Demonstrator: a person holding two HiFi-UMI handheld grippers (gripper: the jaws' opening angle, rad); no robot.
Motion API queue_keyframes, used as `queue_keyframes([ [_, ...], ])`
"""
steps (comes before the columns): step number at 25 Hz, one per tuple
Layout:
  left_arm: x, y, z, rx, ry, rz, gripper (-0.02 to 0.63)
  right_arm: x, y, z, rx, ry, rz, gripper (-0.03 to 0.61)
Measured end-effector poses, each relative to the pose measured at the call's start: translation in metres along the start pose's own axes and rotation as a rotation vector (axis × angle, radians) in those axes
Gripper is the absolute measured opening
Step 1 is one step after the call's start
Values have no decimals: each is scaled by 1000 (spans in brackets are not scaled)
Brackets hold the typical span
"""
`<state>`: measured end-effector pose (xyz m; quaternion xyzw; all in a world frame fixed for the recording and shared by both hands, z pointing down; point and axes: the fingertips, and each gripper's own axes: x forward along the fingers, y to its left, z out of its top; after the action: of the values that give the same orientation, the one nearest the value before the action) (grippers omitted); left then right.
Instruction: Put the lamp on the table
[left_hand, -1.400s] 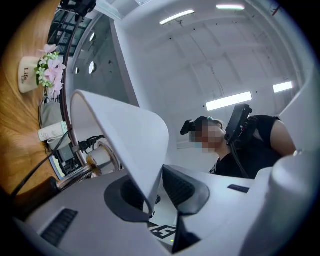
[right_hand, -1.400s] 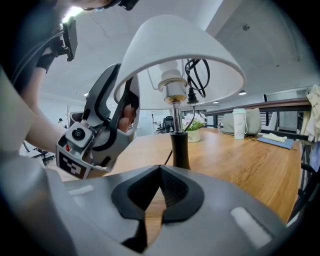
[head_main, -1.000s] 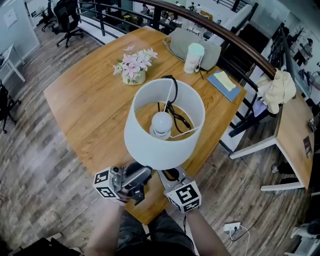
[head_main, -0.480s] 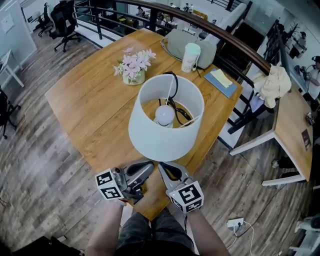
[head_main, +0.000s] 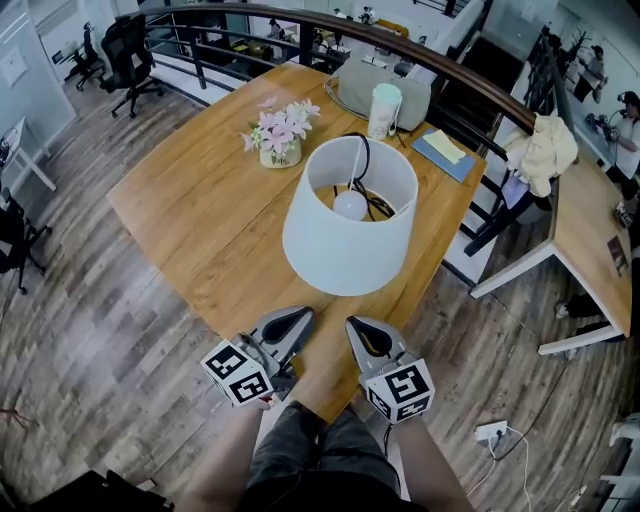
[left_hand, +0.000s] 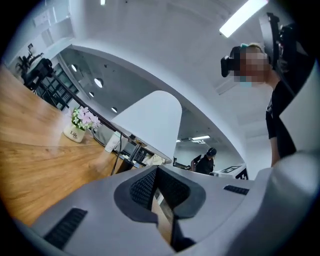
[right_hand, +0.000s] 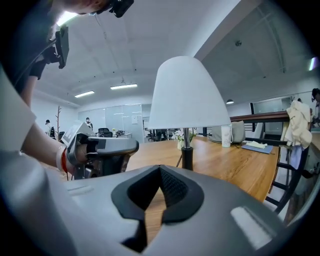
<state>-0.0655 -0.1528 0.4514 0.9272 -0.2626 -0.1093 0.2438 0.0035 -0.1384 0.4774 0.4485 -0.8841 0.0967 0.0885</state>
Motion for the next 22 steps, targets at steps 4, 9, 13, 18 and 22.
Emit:
queue_keyframes([
  [4, -11, -6, 7, 68, 14, 47, -3, -16, 2, 12, -5, -23, -47, 8],
  [9, -24, -8, 15, 164, 36, 123, -3, -37, 0, 32, -13, -64, -118, 8],
  [13, -34, -10, 28, 207, 12, 174, -3, -52, -2, 44, -26, -92, -163, 8],
  [18, -55, -17, 56, 256, -40, 216, -3, -68, 10, 58, -27, -127, -181, 8],
  [22, -65, -25, 76, 294, -70, 227, -3, -74, 16, 72, -55, -140, -192, 8],
])
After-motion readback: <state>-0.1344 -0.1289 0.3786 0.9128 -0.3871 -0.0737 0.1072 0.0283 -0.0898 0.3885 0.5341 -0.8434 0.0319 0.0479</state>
